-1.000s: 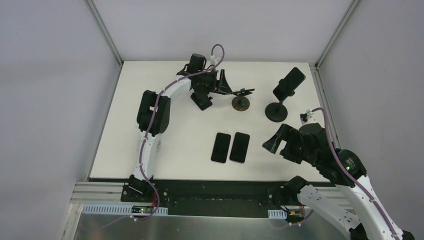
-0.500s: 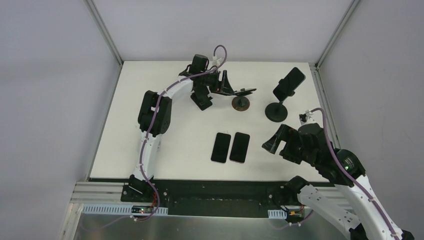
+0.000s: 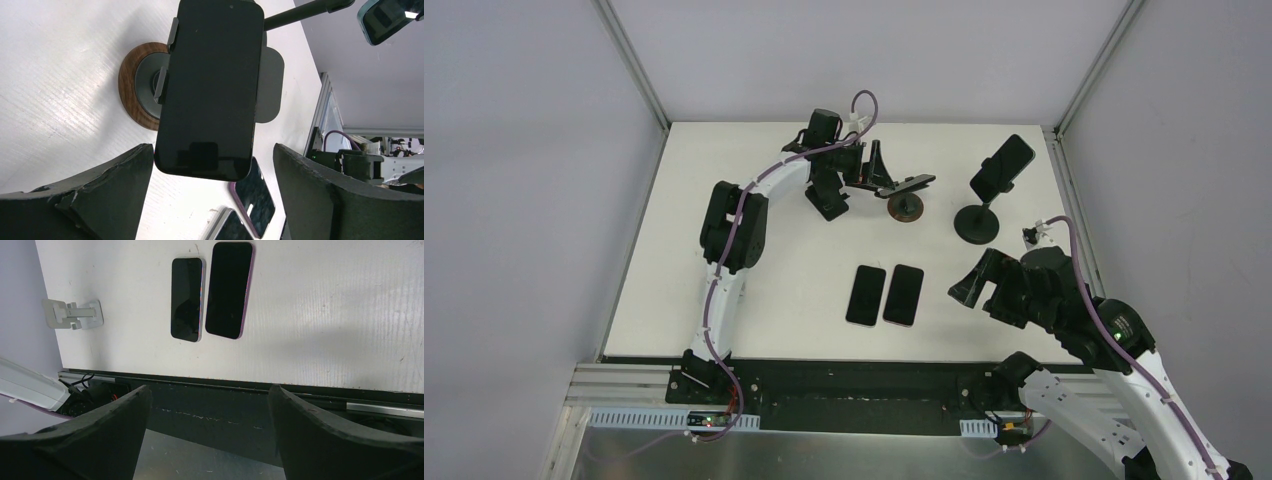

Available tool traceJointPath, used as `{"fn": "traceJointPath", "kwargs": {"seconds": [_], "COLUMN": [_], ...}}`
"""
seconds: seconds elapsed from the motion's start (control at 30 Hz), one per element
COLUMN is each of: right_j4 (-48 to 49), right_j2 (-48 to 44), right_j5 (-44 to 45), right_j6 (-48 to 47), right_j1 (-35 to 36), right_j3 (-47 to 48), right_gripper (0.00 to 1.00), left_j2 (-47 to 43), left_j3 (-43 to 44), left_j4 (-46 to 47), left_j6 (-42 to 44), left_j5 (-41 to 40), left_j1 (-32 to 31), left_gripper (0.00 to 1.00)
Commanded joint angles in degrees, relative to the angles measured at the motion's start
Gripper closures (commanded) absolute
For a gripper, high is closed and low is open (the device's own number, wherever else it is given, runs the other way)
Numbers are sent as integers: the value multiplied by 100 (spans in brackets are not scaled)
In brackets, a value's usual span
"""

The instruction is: Remove the phone from the phone stand

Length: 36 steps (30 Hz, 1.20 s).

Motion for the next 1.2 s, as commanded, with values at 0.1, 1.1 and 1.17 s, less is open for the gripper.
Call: {"fn": "traceJointPath", "kwargs": {"seconds": [0.1, 1.1, 1.17], "right_j4": [13, -22, -22], "right_j2": [-69, -71, -67], "right_j5": [13, 75, 72], "right_j6": [-45, -128, -124], "right_j1": [-27, -28, -28], "right_j3": [-5, -42, -61], "right_gripper": [11, 11, 11], "left_j2": [43, 582, 535], "left_j3": [204, 597, 538], "left_j4": [251, 244, 248], "left_j6": [-69, -206, -165], "left_j5": [50, 212, 300], "left_j1": [-60, -174, -174], "left_gripper": [1, 8, 8]}}
